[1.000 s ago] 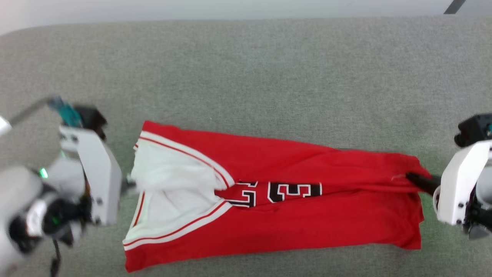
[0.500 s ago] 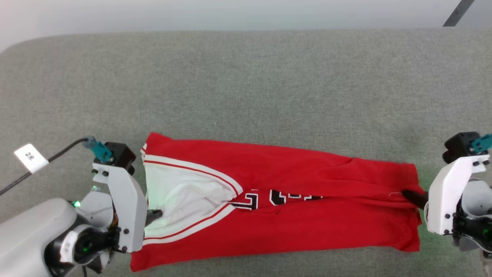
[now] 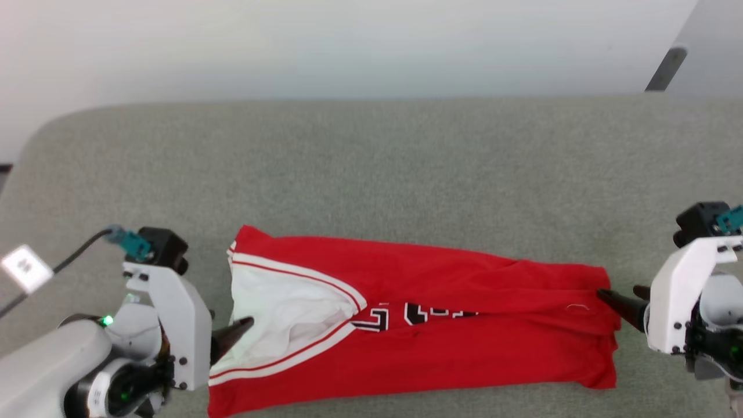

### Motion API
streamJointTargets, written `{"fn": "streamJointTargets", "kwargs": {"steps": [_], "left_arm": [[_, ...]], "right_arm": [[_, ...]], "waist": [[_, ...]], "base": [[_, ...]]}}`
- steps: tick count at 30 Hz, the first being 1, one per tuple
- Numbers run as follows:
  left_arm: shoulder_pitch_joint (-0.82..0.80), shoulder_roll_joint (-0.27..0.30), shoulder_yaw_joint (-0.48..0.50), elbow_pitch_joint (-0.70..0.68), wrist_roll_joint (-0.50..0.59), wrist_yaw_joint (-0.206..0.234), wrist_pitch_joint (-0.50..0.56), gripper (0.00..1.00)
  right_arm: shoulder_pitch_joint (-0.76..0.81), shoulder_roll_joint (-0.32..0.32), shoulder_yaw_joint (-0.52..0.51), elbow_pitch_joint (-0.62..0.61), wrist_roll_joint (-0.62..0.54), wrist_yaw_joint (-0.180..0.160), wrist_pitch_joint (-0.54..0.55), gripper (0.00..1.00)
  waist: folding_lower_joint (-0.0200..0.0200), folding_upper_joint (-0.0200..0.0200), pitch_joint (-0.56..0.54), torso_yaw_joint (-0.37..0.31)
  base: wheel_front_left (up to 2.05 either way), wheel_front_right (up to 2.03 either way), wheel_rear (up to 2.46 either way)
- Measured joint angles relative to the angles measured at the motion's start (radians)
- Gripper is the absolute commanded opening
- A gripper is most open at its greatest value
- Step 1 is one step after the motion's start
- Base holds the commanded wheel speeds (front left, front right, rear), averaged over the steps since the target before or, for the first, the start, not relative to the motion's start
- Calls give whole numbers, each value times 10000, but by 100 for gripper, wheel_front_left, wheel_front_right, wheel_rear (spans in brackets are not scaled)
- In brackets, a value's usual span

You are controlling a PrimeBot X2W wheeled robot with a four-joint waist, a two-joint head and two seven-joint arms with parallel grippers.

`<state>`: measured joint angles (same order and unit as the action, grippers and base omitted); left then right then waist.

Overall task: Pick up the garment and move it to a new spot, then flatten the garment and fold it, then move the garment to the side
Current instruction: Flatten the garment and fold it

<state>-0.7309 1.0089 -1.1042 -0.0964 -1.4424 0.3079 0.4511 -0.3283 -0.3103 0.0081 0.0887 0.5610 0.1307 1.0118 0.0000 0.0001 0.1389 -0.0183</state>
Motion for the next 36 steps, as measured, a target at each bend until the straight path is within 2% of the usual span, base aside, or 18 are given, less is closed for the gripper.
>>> {"fn": "streamJointTargets", "kwargs": {"steps": [8, 12, 16, 22, 26, 32, 36], "left_arm": [[1316, -81, 359, 399, 734, -437, -3325, 100], [2025, -318, 525, 694, 1137, -497, -5129, 100], [2656, -587, 598, 1137, 1432, -497, -6477, 100], [3362, -1097, 1344, 1685, 2230, -550, -7108, 100], [4086, -1768, 2894, 1812, 3381, -719, -7125, 100], [5404, -2738, 4660, 2044, 4594, -1248, -7125, 100], [5817, -3298, 5413, 2238, 5273, -1630, -7125, 100]], "right_arm": [[898, 598, -1045, -222, 17, 0, -516, 100], [1287, 771, -1515, -224, 19, 0, -723, 100], [1565, 945, -1937, -253, 12, 0, -945, 100], [1800, 1197, -2328, -113, -176, 0, -961, 100], [1799, 1283, -2731, 157, -382, 0, -953, 100], [1722, 1396, -3099, 905, -706, 0, -817, 100], [1485, 1281, -3198, 1463, -871, 0, -800, 100]], "waist": [[0, 0, -990, -68], [0, 0, -1440, -73], [0, 0, -1784, -16], [0, 0, -2097, 217], [0, 0, -2218, 461], [0, 0, -2298, 873], [0, 0, -2266, 1188]], "base": [[0, 0, 0], [0, 0, 0], [0, 0, 0], [0, 0, 0], [0, 0, 0], [0, 0, 0], [0, 0, 0]]}}
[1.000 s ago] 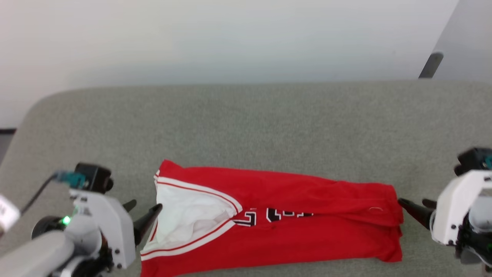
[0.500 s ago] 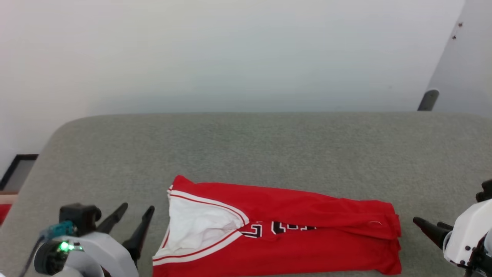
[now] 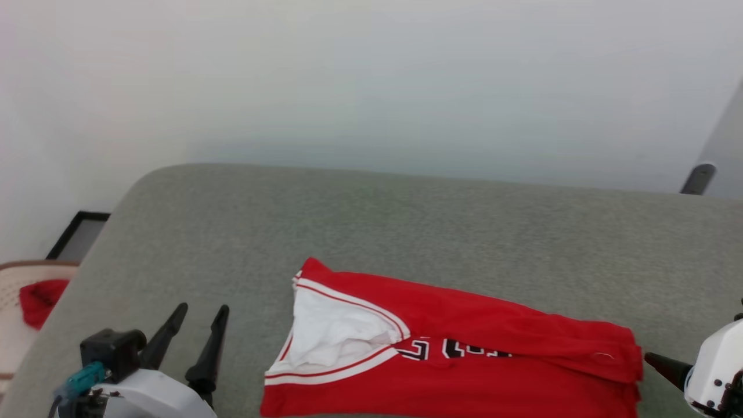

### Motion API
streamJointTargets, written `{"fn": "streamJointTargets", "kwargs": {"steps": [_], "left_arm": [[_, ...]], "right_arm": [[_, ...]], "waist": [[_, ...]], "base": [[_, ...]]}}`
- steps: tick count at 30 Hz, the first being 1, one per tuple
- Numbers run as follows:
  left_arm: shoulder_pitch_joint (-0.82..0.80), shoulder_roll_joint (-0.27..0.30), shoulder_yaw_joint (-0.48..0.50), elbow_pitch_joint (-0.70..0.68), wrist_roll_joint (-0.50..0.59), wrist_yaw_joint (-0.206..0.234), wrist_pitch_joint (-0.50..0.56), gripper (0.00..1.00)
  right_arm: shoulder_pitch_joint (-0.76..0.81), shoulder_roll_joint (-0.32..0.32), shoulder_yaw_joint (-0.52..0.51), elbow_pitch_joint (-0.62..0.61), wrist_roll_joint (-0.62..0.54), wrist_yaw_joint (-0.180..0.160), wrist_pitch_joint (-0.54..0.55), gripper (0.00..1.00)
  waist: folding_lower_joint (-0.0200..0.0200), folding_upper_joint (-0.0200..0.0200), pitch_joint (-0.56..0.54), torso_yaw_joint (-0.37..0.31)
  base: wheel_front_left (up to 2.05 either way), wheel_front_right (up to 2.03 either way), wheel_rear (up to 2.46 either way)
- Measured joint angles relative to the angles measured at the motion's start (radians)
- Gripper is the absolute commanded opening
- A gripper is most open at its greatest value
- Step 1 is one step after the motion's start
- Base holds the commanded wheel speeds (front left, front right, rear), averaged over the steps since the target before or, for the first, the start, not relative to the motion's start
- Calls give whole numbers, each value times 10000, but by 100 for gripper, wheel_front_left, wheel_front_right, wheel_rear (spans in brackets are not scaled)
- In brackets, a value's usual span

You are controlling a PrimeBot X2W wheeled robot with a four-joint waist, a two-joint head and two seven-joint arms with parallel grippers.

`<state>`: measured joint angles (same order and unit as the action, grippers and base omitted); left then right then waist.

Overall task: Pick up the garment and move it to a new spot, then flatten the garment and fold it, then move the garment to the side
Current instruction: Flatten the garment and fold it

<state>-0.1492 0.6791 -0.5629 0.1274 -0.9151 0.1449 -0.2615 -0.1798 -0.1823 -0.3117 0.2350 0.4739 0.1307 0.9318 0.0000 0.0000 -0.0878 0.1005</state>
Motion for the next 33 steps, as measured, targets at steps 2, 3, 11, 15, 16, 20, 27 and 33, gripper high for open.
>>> {"fn": "streamJointTargets", "kwargs": {"steps": [2, 3, 11, 15, 16, 20, 27, 33], "left_arm": [[124, -265, 345, 81, 282, -192, 0, 100], [177, -393, 499, 113, 416, -249, 0, 100], [562, -1256, 1419, 405, 1296, -851, 0, 100], [590, -1766, 1891, 431, 1732, -1218, 0, 100], [589, -1845, 2002, 460, 1820, -1267, 0, 100], [569, -2219, 2429, 554, 2082, -1465, 0, 100], [571, -2773, 3043, 736, 2458, -1921, 0, 100], [582, -3062, 3459, 882, 2702, -2167, 0, 100]], "right_arm": [[-106, -79, -63, 293, -104, 0, 0, 100], [-162, -117, -88, 418, -134, 0, 12, 100], [-603, -251, -384, 1519, -614, 0, 188, 100], [-981, -299, -357, 2261, -878, 0, 186, 100], [-1057, -349, -270, 2403, -978, 0, 184, 100], [-1470, -412, -267, 3156, -1149, 0, 151, 100], [-2066, -694, -130, 4153, -1005, -8, 324, 0], [-2308, -838, 242, 4351, -460, -4, 366, 0]], "waist": [[1, 0, 32, 172], [0, 0, 51, 258], [0, 0, 316, 971], [0, 0, 706, 1289], [0, 0, 794, 1345], [0, 0, 1141, 1563], [0, 0, 1556, 1847], [0, 0, 1695, 1823]], "base": [[0, 0, 0], [0, 0, 0], [0, 0, 0], [0, 0, 0], [0, 0, 0], [0, 0, 0], [0, 0, 0], [0, 0, 0]]}}
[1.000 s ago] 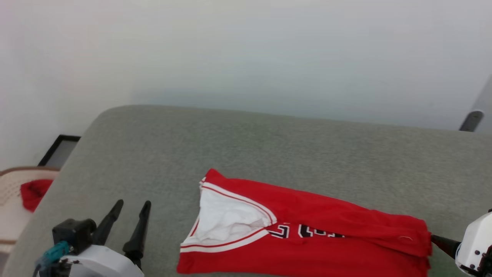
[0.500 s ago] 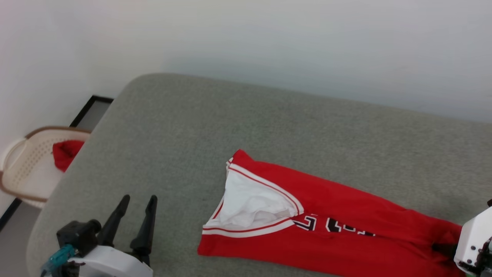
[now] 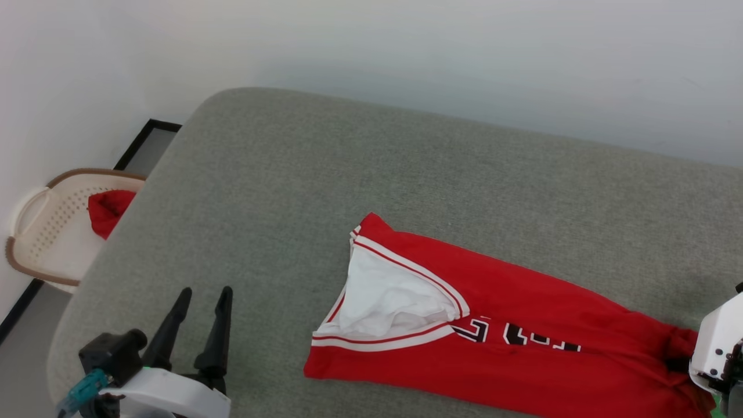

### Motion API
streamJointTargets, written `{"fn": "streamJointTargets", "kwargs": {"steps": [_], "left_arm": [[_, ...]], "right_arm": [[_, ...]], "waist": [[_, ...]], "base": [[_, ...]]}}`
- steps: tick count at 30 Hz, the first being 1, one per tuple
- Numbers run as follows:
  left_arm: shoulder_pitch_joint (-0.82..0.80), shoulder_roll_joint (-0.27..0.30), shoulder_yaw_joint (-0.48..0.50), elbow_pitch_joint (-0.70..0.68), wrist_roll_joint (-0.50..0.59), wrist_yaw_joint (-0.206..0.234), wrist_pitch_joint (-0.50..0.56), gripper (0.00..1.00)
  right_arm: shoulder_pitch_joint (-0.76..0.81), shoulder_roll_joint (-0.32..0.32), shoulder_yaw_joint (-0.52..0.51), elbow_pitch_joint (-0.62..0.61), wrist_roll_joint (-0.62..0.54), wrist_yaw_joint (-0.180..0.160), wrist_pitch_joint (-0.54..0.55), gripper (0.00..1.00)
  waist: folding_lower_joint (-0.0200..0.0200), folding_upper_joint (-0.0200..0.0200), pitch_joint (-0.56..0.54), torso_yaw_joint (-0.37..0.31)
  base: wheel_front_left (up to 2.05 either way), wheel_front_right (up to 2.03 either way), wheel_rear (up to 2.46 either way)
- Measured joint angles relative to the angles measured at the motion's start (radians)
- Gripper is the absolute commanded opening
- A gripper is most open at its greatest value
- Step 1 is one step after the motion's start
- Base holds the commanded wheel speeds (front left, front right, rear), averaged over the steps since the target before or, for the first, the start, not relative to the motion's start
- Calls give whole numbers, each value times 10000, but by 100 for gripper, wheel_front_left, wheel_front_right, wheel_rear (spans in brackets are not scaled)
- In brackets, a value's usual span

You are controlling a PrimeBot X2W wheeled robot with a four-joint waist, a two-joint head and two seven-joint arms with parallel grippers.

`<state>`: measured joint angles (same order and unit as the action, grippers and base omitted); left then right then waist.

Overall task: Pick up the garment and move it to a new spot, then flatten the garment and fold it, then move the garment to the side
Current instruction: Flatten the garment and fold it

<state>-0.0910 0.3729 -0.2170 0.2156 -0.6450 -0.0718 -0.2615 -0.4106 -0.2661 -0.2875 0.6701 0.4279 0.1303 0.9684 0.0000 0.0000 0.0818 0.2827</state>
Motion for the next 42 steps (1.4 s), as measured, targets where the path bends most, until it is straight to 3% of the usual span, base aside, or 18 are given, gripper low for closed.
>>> {"fn": "streamJointTargets", "kwargs": {"steps": [10, 23, 28, 33, 42], "left_arm": [[309, -157, 397, 136, 244, -251, -2, 100], [657, -117, 673, 58, 305, -353, -2, 100], [942, -109, 763, 121, 263, -353, -2, 100], [1213, -117, 819, 142, 151, -345, -2, 100], [1332, -117, 688, 19, 130, -316, 31, 100]], "right_arm": [[-110, -412, 545, -75, 671, 13, -86, 0], [-287, -1954, 326, 456, 445, 10, -334, 0], [-505, -1597, 686, 159, 685, 10, -111, 0], [-502, -924, 1072, -1020, 1551, 8, 472, 0], [-504, 1164, 1158, -2690, 2092, 8, 1214, 0]], "waist": [[0, 0, -200, -417], [0, 0, -504, -1324], [0, 0, -705, -1648], [0, 0, -984, -1932], [0, 0, -1366, -1951]], "base": [[0, 0, 0], [0, 0, 0], [0, 0, 0], [0, 0, 0], [0, 0, 0]]}}
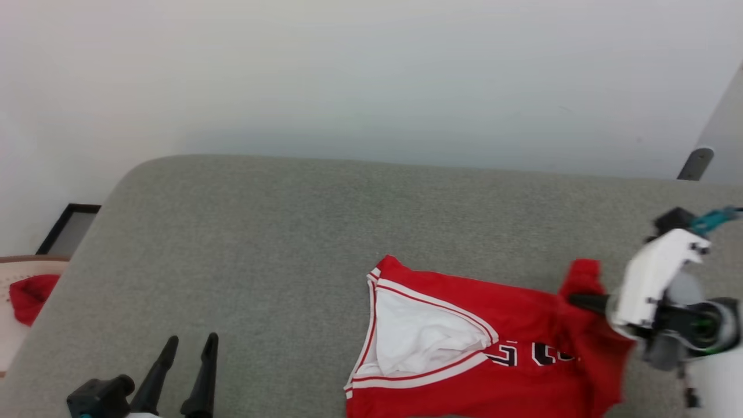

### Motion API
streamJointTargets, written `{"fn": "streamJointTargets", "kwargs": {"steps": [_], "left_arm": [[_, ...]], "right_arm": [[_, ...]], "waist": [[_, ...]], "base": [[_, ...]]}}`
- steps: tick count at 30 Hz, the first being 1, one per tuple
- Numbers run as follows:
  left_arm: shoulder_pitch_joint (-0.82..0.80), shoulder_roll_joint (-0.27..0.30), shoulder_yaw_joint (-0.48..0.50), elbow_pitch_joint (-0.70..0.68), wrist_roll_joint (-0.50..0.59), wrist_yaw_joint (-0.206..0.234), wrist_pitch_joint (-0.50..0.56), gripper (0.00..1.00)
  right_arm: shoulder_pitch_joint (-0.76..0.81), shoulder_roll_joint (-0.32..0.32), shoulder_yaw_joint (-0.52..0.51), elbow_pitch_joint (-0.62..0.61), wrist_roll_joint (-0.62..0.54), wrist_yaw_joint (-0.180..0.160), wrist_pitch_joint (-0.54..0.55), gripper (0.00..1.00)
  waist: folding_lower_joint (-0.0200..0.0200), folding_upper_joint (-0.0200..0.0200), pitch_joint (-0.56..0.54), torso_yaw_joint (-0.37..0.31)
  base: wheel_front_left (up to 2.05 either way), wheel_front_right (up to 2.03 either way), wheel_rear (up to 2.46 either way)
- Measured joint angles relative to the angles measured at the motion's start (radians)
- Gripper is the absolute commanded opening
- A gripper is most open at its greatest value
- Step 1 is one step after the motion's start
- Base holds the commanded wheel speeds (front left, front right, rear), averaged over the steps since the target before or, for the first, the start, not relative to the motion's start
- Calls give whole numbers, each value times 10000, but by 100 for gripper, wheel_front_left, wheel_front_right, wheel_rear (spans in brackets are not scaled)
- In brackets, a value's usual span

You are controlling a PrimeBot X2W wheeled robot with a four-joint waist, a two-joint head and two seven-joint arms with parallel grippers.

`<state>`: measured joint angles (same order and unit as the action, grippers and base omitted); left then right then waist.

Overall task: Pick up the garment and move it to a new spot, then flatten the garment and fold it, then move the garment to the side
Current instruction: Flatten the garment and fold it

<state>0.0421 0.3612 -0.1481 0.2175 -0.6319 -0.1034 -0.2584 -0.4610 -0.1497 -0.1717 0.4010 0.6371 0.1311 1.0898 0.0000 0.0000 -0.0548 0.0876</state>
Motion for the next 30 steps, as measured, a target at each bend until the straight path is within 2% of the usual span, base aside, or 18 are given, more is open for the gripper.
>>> {"fn": "streamJointTargets", "kwargs": {"steps": [3, 6, 8, 15, 25, 26, 27, 28, 29, 30], "left_arm": [[-12, -6, -100, -4, 92, 46, 2, 100], [-92, -63, -236, 36, 192, 59, 2, 100], [-213, -121, -347, 113, 259, 52, 2, 100], [-744, -286, -775, 485, 278, -69, 0, 100], [-1467, -460, -1346, 1041, 234, -199, -10, 100], [-1488, -464, -1363, 1095, 211, -199, -13, 100], [-1504, -470, -1381, 1147, 171, -199, -15, 100], [-1522, -472, -1394, 1187, 167, -201, -15, 100], [-1561, -479, -1400, 1220, 155, -209, -15, 100], [-1596, -481, -1402, 1246, 148, -209, -15, 100]], "right_arm": [[-64, 669, 150, -125, -230, 0, -182, 0], [-248, 911, 493, -6, -311, 0, -533, 0], [-349, 963, 767, 284, -301, 0, -844, 0], [-935, 986, 2587, 1987, 1009, -2, -2658, 0], [-2070, 991, 4834, 4397, 2184, -4, -5009, 0], [-2167, 993, 5016, 4591, 2303, -4, -5191, 6], [-2258, 984, 5219, 4773, 2422, -4, -5323, 35], [-2328, 982, 5415, 4926, 2476, -4, -5473, 43], [-2406, 988, 5597, 5055, 2610, -4, -5588, 46], [-2494, 986, 5766, 5158, 2765, -4, -5653, 60]], "waist": [[0, 0, -44, 179], [0, 0, -77, 396], [0, 0, -95, 559], [0, 0, -134, 1260], [0, 0, -100, 2203], [0, 0, -91, 2261], [0, 0, -80, 2308], [0, 0, -67, 2343], [0, 0, -52, 2362], [0, 0, -42, 2366]], "base": [[0, 0, 0], [0, 0, 0], [0, 0, 0], [0, 0, 0], [0, 0, 0], [0, 0, 0], [0, 0, 0], [0, 0, 0], [0, 0, 0], [0, 0, 0]]}}
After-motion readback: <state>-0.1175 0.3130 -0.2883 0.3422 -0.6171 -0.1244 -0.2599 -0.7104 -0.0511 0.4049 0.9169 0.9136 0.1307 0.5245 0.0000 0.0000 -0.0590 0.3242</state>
